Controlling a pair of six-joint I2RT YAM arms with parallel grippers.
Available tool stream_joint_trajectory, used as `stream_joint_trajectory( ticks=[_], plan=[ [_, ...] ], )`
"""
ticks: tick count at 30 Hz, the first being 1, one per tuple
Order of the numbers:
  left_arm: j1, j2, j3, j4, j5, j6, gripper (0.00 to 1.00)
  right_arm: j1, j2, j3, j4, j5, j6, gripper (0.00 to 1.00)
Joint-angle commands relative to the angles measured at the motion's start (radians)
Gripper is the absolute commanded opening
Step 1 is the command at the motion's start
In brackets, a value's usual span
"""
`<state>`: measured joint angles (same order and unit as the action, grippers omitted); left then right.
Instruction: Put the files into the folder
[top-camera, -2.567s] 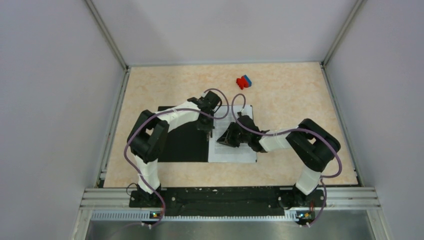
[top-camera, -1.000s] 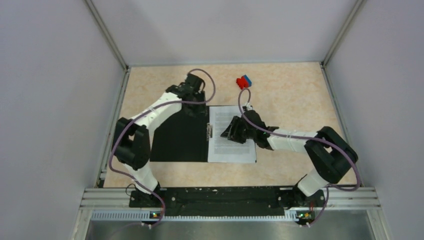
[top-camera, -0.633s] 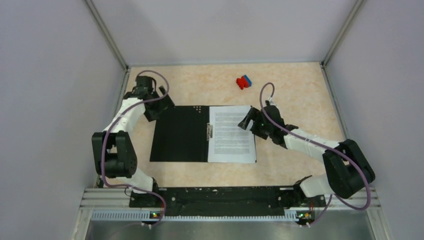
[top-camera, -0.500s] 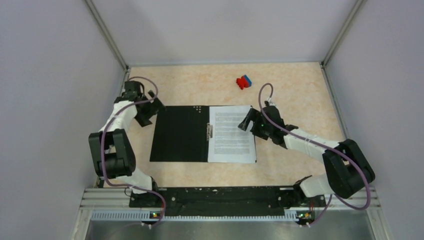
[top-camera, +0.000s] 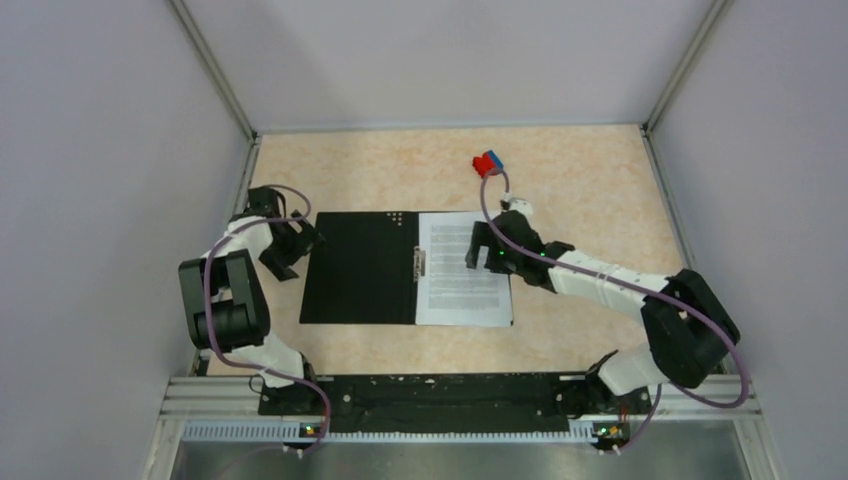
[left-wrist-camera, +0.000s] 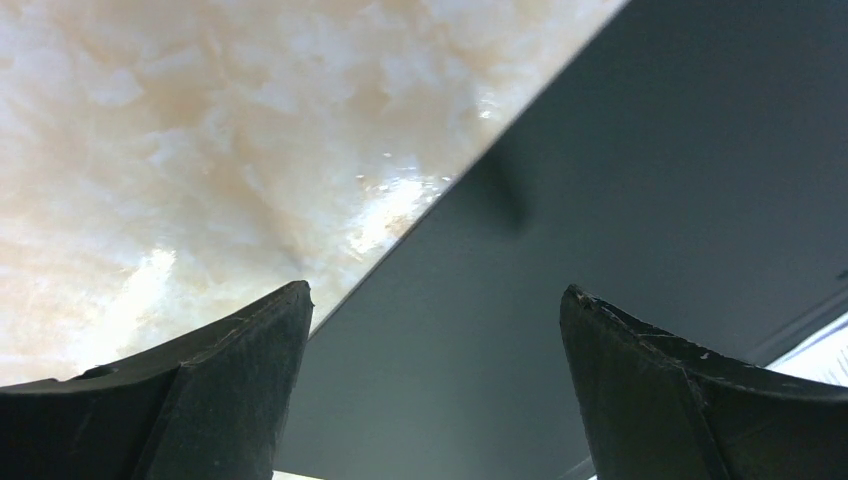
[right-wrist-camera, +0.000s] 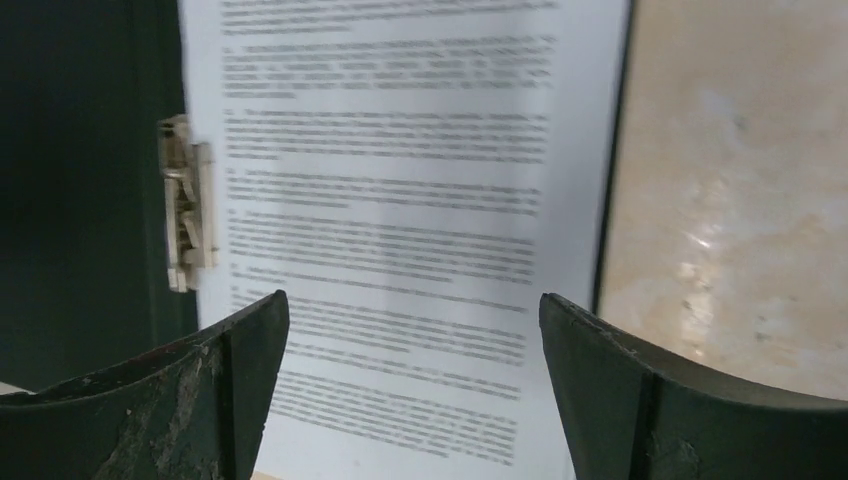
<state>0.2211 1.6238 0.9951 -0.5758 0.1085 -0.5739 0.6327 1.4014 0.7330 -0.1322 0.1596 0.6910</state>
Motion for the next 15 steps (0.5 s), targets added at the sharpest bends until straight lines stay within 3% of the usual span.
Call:
stream_joint_trajectory(
  ticks=[1,15],
  plan=[
    [0.001,-0.066,-0.029,0.031,-0.067,-0.028,0.99,0.148,0.09,0.217,-0.111,0.235,-0.067,0.93],
    [0.001,-0.178,-0.038,-0.003,-0.122,-0.08,0.99,0.409,0.605,0.751,-0.328,0.38,-0.007,0.58]
  ],
)
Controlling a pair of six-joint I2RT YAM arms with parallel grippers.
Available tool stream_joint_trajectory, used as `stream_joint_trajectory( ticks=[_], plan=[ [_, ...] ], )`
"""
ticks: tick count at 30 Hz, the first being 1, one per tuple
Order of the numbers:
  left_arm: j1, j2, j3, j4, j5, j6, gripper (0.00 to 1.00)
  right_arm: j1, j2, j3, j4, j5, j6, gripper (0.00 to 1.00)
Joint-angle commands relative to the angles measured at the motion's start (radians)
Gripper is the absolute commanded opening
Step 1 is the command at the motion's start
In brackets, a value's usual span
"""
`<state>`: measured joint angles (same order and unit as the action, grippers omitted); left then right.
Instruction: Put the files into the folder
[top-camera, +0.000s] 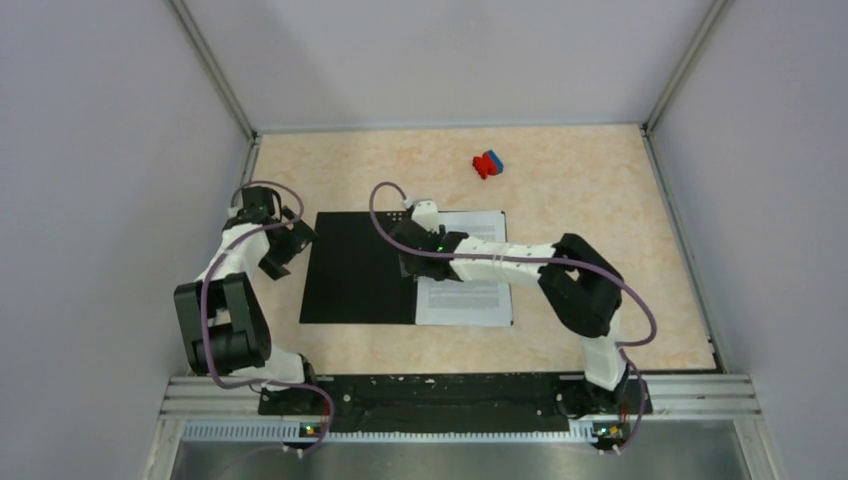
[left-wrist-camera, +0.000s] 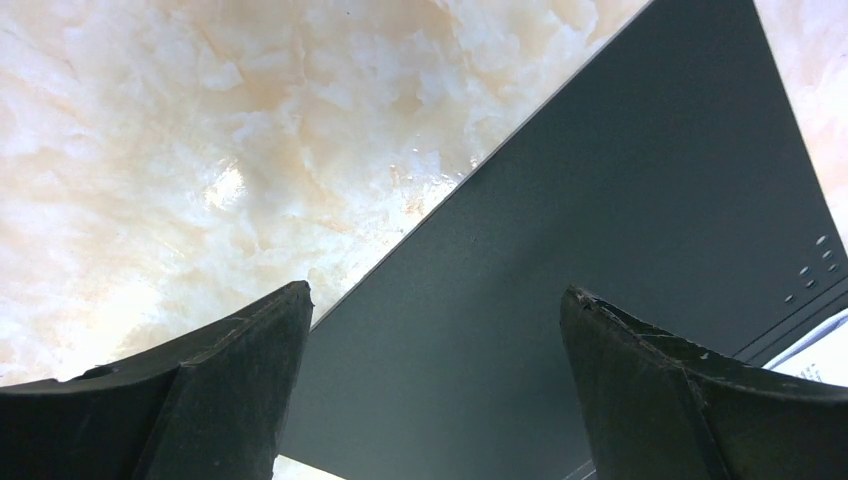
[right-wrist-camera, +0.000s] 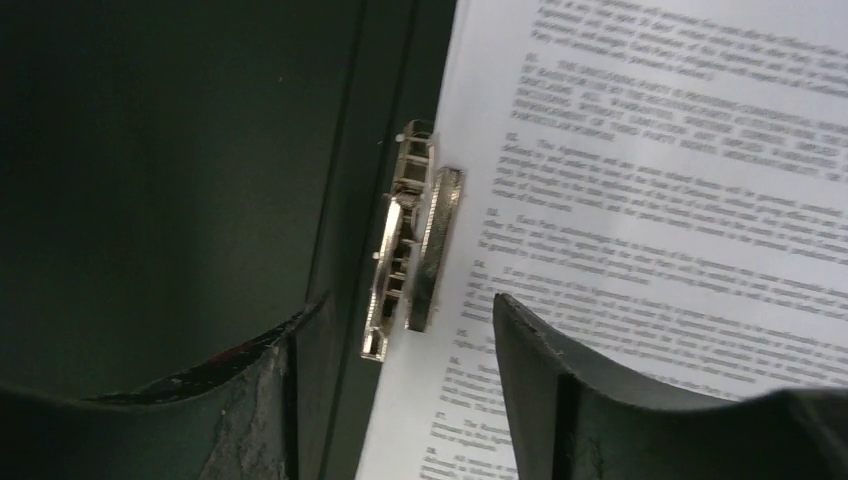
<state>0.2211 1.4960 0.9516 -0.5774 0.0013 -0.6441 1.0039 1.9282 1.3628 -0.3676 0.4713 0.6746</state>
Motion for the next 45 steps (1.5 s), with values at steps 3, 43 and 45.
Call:
stream_joint_trajectory(
  ticks=[3,43,45],
  plan=[
    [0.001,-0.064,0.003,-0.004,-0.007,-0.001,0.99,0.047,0.126,0.174,-0.112,0.073,0.008,0.5],
    [0.0,-0.093,-0.022,-0.008,0.093,0.05,0.99,-0.064,0.149,0.072,-0.013,-0.093,0.027,0.31],
    [0.001,-0.089,-0.023,-0.009,0.118,0.061,0.99,-0.086,0.118,0.016,0.036,-0.149,0.028,0.29]
  ],
)
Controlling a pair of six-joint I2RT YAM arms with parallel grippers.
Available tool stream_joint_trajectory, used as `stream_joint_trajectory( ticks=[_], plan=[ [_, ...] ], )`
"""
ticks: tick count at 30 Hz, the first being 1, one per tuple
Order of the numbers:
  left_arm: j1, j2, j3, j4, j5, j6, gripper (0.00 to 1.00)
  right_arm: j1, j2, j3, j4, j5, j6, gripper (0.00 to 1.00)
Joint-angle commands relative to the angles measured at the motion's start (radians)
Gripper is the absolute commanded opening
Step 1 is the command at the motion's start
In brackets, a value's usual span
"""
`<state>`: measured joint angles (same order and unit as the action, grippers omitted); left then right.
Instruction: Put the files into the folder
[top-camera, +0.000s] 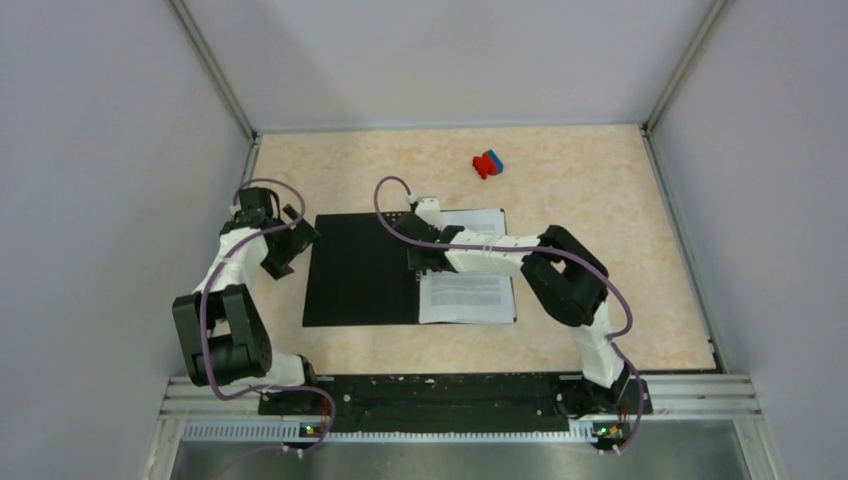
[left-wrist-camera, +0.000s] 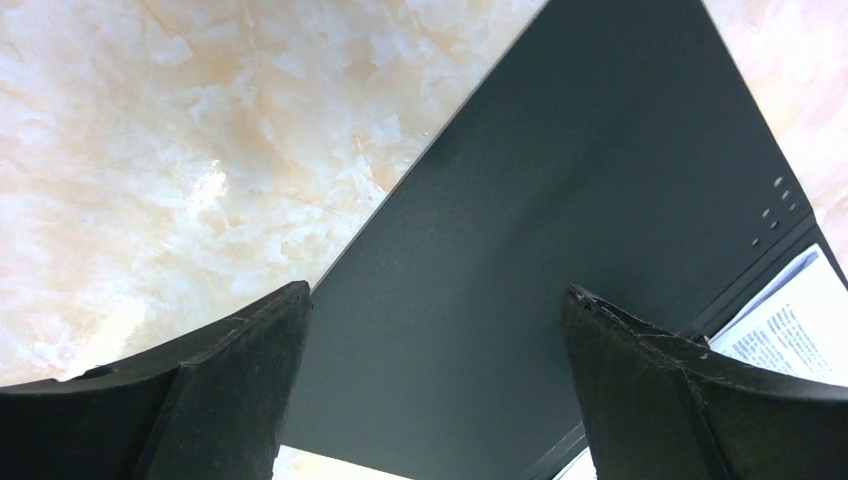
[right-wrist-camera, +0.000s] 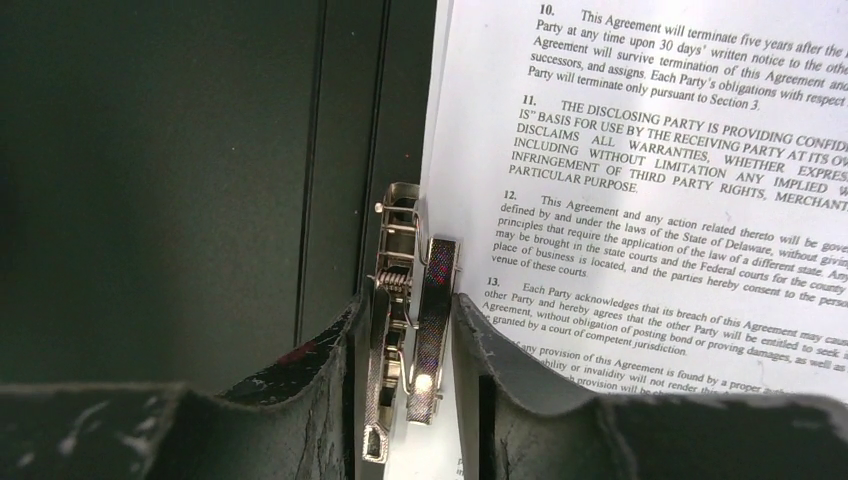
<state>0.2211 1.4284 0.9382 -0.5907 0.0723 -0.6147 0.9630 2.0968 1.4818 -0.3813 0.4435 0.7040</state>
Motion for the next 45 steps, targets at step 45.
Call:
stream_joint_trajectory(
  ticks=[45],
  plan=[
    [-0.047,-0.003,-0.05,-0.038,0.048,0.088,0.99,-0.02,-0.011,0.049,-0.136,0.035,-0.043,0.26]
  ],
)
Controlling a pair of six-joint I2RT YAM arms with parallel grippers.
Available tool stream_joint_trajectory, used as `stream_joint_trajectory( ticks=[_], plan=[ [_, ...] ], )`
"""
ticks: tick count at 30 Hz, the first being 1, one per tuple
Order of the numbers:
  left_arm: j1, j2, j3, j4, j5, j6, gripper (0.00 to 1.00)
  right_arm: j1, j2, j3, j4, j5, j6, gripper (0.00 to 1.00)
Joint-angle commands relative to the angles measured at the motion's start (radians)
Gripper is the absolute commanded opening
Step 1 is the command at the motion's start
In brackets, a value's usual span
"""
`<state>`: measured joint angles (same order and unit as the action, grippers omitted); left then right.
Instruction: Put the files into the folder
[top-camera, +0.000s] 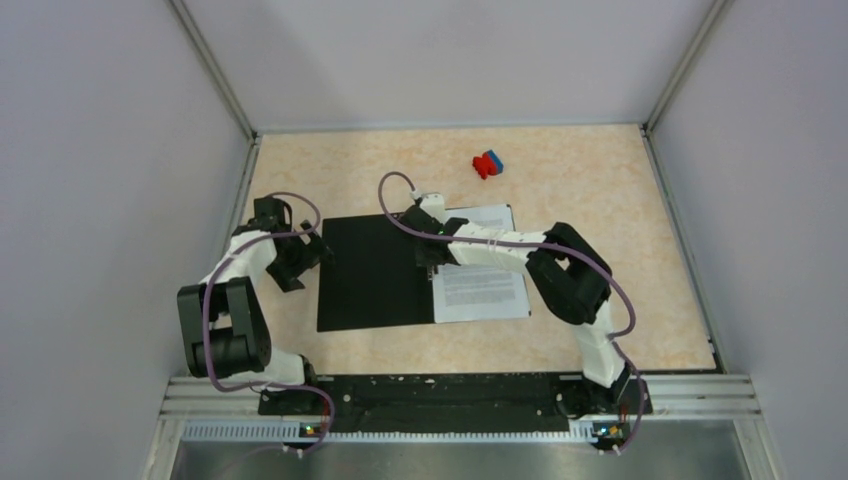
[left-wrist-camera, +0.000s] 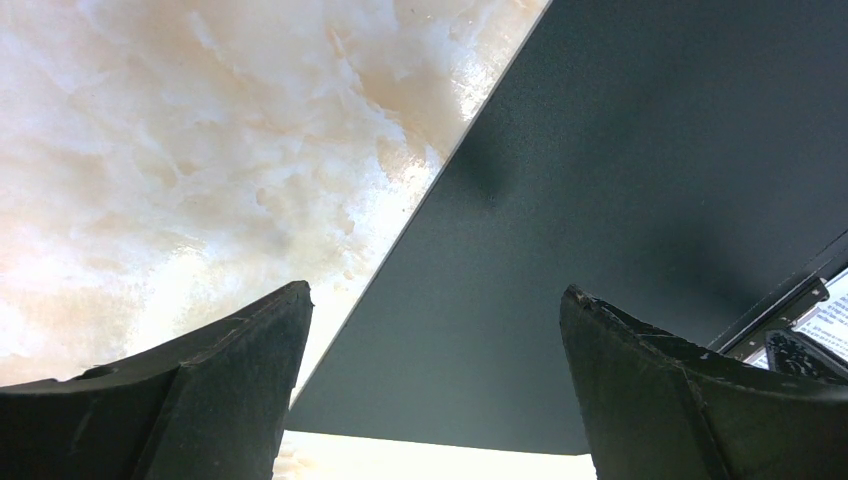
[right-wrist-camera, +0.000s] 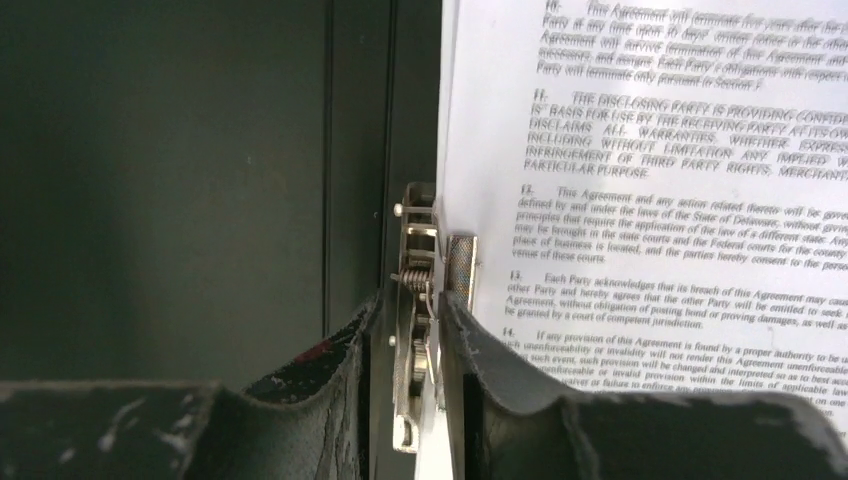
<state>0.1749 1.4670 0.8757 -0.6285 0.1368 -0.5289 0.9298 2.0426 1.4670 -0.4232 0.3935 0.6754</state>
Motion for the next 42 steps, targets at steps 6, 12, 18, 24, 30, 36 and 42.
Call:
stream_joint_trajectory(
  ticks=[6,12,18,24,30,36,42],
  plan=[
    [0.0,-0.044,0.017,0.001,-0.013,0.003,0.99,0.021,0.082,0.096,-0.103,0.065,-0.017,0.25],
    [0.0,-0.05,0.019,0.0,-0.021,0.003,0.99,0.047,0.08,0.101,-0.137,0.095,-0.009,0.23],
    [-0.001,-0.052,0.014,0.005,-0.021,-0.003,0.99,0.065,0.089,0.101,-0.146,0.103,0.002,0.2],
    [-0.001,-0.064,0.013,0.0,-0.037,-0.005,0.99,0.066,0.131,0.153,-0.192,0.109,-0.013,0.04],
    [-0.001,-0.071,0.012,0.004,-0.033,-0.011,0.99,0.067,0.137,0.153,-0.212,0.105,-0.019,0.0],
    [0.0,-0.072,-0.002,0.008,-0.012,0.003,0.99,0.005,-0.016,0.033,-0.078,-0.058,-0.029,0.0],
    [0.0,-0.042,-0.013,0.02,0.092,0.015,0.99,-0.074,-0.141,-0.014,-0.011,-0.201,-0.046,0.0]
  ],
)
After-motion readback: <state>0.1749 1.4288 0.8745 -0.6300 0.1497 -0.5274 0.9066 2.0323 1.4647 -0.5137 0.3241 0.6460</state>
